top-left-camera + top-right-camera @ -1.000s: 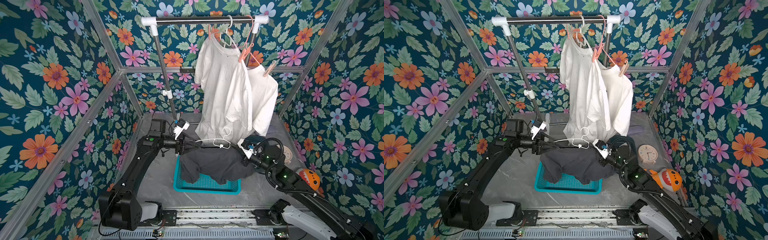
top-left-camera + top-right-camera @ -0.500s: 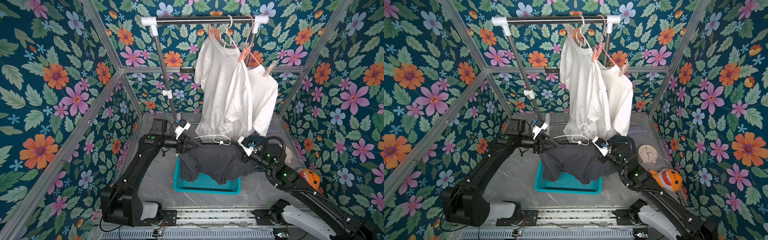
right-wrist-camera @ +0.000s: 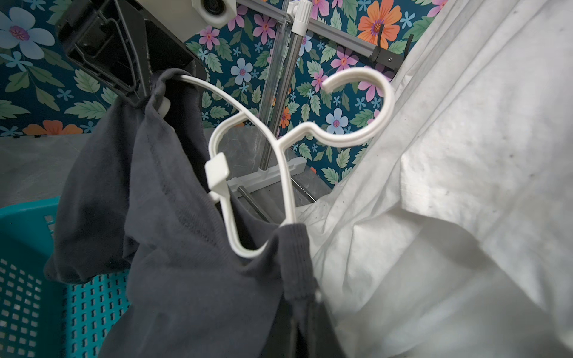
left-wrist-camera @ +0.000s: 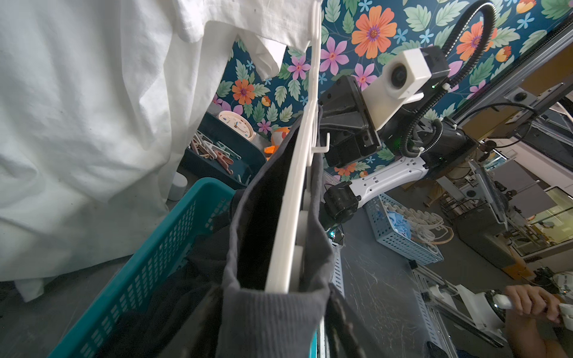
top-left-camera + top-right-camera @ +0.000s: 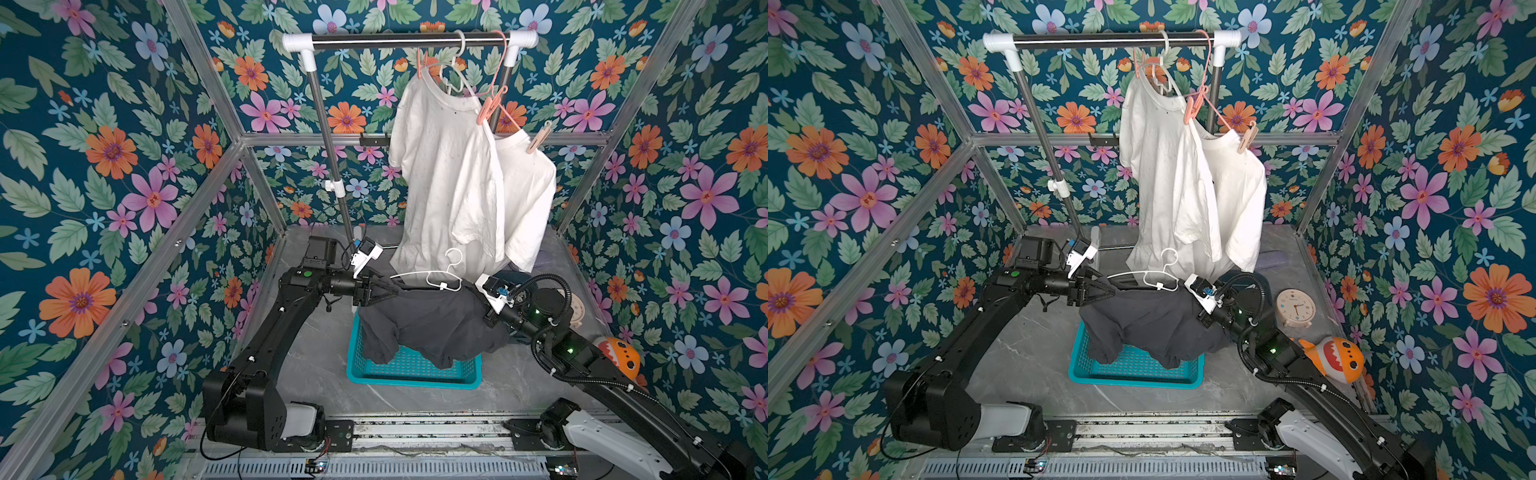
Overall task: Use clothespins to secure the t-shirt on both sides of the hanger
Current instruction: Pick up the hanger from the basket.
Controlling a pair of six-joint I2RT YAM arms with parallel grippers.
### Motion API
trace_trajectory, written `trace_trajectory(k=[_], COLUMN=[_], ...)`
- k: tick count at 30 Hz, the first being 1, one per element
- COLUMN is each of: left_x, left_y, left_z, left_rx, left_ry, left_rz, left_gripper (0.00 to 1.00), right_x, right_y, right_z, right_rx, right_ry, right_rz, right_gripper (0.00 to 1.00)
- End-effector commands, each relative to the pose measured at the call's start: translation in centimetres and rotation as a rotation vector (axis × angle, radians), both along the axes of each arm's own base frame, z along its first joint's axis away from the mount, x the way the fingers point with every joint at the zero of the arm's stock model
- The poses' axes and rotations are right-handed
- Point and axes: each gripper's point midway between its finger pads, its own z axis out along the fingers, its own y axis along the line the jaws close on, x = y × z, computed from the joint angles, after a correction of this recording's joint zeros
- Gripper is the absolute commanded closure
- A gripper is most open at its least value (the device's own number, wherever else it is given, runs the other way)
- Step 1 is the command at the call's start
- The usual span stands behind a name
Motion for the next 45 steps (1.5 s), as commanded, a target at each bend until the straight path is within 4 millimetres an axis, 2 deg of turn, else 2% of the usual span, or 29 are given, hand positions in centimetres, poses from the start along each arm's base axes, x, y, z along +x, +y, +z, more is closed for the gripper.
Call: trace_trajectory(k=[1, 3, 5, 12, 14, 17, 19, 20, 23, 25, 30, 34, 37, 45], left_x=[-0.1, -0.1, -0.1, 0.1, 0.2, 0.5, 0.9, 1.0, 1.0, 1.3, 1.0, 0.5, 0.1, -0.9], left_y=[-0.2, -0.2, -0.2, -0.3, -0.3, -0.3, -0.3, -0.2, -0.2, -0.2, 0.1, 0.2, 0.0, -0.4], left_z=[0.2, 0.1, 0.2, 0.4, 0.4, 0.7, 0.8, 0.9, 1.3, 1.4, 1.7, 2.2, 2.3, 2.7], left_rx=[-0.01, -0.005, -0.006, -0.004, 0.002, 0.011, 0.018, 0.021, 0.017, 0.006, 0.009, 0.002, -0.004, -0.005], left_ry=[0.001, 0.0, -0.005, -0.008, -0.013, -0.033, -0.043, -0.052, -0.084, -0.095, -0.152, -0.192, -0.202, -0.235], left_rz=[-0.016, -0.017, -0.019, -0.016, -0.011, 0.006, 0.023, 0.031, 0.043, 0.065, 0.082, 0.081, 0.071, 0.041], left_gripper=[0.42, 0.42, 0.46, 0.75, 0.84, 0.94, 1.0, 1.0, 1.0, 1.0, 1.0, 1.0, 1.0, 1.0], right_x=[0.3, 0.2, 0.1, 0.2, 0.2, 0.2, 0.2, 0.1, -0.3, -0.3, -0.3, -0.1, -0.1, 1.3], right_y=[-0.1, 0.0, 0.1, 0.1, 0.1, -0.1, -0.5, -0.7, -1.0, -1.2, -2.0, -1.9, -0.6, 2.4], right_z=[2.4, 2.4, 2.4, 2.4, 2.2, 1.8, 1.5, 1.4, 1.2, 0.9, 0.3, 1.8, 2.6, 2.8], right_rx=[0.036, 0.038, 0.039, 0.045, 0.048, 0.052, 0.059, 0.062, 0.087, 0.091, 0.153, 0.232, 0.2, 0.166], right_ry=[-0.089, -0.089, -0.087, -0.084, -0.075, -0.038, -0.015, -0.004, 0.037, 0.069, 0.202, 0.288, 0.339, 0.447], right_rz=[-0.013, -0.004, 0.001, -0.004, -0.004, -0.015, -0.036, -0.041, -0.049, -0.061, -0.022, 0.09, 0.177, 0.346], right_gripper=[1.0, 1.0, 1.0, 1.0, 0.97, 0.81, 0.59, 0.49, 0.28, 0.21, 0.19, 0.23, 0.32, 0.44])
